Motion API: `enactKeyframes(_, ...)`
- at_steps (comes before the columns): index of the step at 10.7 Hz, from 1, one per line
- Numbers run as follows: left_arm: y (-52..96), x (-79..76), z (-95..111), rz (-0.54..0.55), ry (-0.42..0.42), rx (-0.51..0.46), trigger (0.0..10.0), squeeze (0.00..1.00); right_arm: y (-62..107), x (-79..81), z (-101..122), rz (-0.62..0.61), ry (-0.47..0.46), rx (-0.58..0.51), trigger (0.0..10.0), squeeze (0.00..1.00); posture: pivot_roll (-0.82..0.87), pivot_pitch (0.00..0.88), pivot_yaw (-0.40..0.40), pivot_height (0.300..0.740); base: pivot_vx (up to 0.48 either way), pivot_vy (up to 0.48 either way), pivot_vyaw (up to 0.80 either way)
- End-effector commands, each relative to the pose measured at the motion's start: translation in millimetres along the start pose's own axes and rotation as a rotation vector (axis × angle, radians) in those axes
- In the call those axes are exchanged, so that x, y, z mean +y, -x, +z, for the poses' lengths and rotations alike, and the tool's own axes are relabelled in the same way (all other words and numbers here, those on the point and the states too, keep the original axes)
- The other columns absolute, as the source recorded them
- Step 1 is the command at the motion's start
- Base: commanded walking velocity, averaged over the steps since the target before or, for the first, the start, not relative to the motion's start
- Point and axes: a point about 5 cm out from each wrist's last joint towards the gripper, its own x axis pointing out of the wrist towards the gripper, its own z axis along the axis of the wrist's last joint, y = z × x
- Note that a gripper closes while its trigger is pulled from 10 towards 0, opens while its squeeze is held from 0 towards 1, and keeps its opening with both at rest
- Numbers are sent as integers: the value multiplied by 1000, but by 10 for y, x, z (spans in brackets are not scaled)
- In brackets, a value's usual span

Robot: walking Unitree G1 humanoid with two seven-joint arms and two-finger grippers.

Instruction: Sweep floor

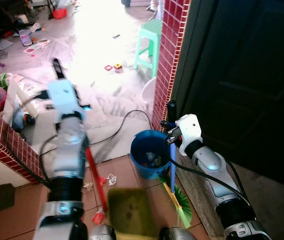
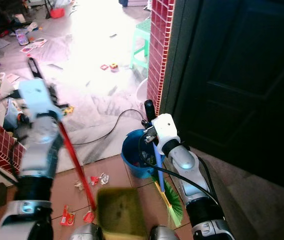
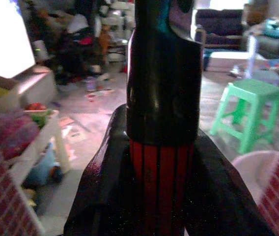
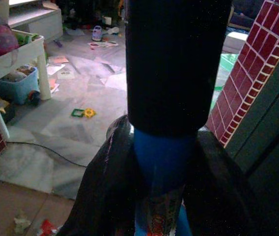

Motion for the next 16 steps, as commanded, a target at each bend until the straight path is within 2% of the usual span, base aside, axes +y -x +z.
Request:
enactKeyframes(1, 6, -5, 150, -15, -24, -66, 10000, 0, -19, 22, 50, 1, 6, -27, 10000, 0, -101, 52, 35, 740, 0, 0, 456)
enactKeyframes(3, 22, -33, 161, -22, -31, -66, 10000, 0, -6, 16, 46, -5, 4, -27, 10000, 0, -104, 58, 38, 740, 0, 0, 450)
enactKeyframes(9, 54, -42, 179, -27, -33, -63, 10000, 0, -1, 40, 44, 4, 1, -26, 10000, 0, -104, 65, 35, 740, 0, 0, 0)
enactKeyframes(16, 51, -70, 151, -42, -40, -47, 10000, 0, -16, 28, 50, 0, -3, -28, 10000, 0, -106, 59, 36, 740, -302, 0, 0)
